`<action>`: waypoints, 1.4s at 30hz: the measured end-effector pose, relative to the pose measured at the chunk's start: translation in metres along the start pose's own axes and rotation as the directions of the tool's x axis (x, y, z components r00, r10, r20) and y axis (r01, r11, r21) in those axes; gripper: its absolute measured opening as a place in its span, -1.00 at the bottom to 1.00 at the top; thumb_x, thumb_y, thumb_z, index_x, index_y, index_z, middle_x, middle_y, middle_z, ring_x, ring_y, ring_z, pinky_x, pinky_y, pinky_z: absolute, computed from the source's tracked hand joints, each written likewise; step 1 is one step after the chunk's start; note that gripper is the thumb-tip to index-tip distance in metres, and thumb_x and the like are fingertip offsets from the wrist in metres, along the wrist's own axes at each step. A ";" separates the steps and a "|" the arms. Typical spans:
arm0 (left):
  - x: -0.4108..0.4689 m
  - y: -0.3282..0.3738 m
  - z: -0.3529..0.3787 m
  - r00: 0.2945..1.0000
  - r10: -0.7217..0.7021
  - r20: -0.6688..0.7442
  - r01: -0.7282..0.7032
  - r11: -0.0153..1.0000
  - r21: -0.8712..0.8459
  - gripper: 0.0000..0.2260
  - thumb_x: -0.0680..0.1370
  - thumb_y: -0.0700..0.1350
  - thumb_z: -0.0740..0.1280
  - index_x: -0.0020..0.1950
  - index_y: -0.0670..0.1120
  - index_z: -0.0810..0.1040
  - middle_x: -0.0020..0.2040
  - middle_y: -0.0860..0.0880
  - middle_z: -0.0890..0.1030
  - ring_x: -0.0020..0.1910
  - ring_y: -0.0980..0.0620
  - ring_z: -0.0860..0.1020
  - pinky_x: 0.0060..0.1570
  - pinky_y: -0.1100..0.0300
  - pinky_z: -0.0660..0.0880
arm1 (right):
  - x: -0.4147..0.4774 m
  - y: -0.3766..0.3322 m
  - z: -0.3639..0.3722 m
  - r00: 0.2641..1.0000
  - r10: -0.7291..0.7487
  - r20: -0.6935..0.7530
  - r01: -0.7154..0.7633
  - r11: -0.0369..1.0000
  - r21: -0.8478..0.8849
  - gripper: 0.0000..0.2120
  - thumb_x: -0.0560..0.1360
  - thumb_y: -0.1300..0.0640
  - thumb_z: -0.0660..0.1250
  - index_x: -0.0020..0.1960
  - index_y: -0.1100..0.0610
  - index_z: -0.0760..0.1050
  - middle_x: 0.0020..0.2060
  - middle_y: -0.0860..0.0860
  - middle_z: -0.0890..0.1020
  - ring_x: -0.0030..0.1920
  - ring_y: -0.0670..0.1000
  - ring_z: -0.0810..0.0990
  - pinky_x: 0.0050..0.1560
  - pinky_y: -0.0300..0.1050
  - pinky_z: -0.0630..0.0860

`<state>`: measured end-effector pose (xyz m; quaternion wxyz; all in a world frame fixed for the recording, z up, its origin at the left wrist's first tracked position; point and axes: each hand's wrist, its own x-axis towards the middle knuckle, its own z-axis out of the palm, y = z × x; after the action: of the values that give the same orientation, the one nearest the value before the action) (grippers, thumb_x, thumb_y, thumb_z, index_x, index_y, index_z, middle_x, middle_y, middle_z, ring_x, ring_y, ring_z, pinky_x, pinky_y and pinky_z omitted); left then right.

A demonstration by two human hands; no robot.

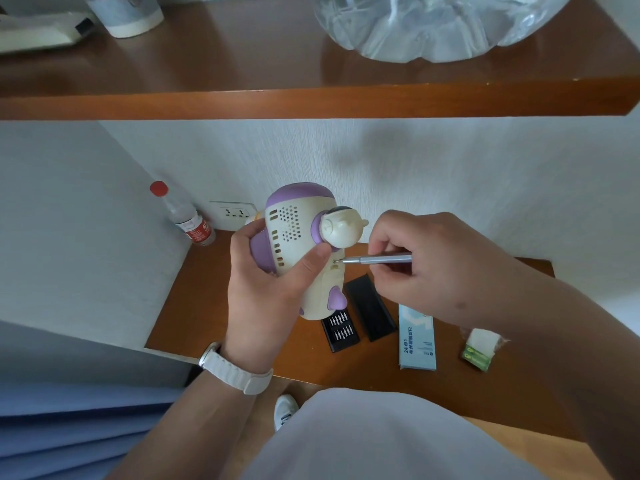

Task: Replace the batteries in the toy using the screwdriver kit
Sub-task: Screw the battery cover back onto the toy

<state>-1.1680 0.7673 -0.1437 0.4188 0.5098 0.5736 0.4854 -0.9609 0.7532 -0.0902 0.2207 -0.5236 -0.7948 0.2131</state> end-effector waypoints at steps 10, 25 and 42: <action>0.000 0.001 -0.002 1.000 -0.013 0.004 0.013 1.000 -0.019 -0.27 0.22 0.26 0.58 0.29 0.20 0.36 0.09 0.14 0.60 0.09 0.10 0.64 -0.17 0.16 0.66 | 0.003 -0.002 -0.001 1.000 -0.021 -0.014 0.022 0.999 0.031 -0.80 0.47 -0.06 0.22 -0.15 0.04 0.51 -0.48 -0.07 0.50 -0.38 -0.07 0.51 -0.41 -0.20 0.42; 0.010 -0.010 -0.028 0.999 -0.035 -0.008 0.035 0.999 0.010 -0.26 0.18 0.29 0.59 0.27 0.23 0.36 0.04 0.22 0.59 0.06 0.18 0.63 -0.18 0.12 0.67 | 0.017 -0.021 0.022 0.999 0.040 0.035 -0.039 0.998 -0.042 -0.89 0.54 -0.02 0.26 -0.10 0.00 0.45 -0.50 -0.09 0.45 -0.43 -0.12 0.48 -0.33 -0.35 0.42; 0.038 -0.031 -0.070 0.990 -0.077 0.118 0.085 0.994 -0.063 -0.36 0.17 0.24 0.59 0.16 0.33 0.37 -0.01 0.24 0.61 0.04 0.23 0.64 -0.25 0.21 0.64 | 0.036 -0.061 0.051 0.985 0.168 0.039 -0.164 0.983 -0.080 -0.90 0.55 -0.01 0.30 -0.09 -0.14 0.38 -0.36 -0.12 0.53 -0.37 -0.07 0.54 -0.39 -0.43 0.43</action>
<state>-1.2471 0.7956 -0.1607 0.4878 0.4986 0.5518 0.4571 -1.0476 0.7589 -0.0920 0.1639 -0.5911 -0.7608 0.2118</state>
